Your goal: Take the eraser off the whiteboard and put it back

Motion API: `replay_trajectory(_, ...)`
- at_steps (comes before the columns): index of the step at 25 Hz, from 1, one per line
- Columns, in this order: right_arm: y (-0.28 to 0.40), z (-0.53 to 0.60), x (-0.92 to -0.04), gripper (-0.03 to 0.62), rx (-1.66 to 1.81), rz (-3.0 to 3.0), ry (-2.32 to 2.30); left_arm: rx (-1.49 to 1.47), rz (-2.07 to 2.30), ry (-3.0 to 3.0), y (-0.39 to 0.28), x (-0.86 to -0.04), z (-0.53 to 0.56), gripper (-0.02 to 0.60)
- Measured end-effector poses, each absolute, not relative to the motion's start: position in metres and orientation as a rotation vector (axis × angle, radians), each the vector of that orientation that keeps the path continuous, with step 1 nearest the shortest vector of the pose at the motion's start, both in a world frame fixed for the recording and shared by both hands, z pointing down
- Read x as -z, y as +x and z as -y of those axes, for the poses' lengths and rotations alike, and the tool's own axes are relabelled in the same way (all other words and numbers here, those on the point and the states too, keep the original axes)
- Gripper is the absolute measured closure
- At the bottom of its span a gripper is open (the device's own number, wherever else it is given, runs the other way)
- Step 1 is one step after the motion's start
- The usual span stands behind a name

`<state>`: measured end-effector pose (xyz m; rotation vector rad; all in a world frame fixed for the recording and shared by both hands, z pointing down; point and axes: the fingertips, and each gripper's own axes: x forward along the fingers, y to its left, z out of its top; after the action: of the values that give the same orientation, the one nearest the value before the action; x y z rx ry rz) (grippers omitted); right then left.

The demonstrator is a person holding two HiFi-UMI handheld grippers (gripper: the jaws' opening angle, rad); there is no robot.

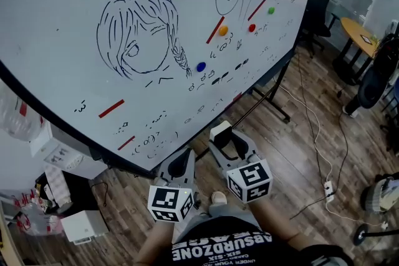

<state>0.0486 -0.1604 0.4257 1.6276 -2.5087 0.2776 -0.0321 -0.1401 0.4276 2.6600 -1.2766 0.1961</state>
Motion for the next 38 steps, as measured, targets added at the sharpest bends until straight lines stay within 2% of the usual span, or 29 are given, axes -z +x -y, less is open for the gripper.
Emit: replay_trajectory(38,0.038,0.125,-0.444,0.364,-0.311,2.477,1.592,-0.209,1.227,2.633,-0.039,-0.442,0.126,0.577)
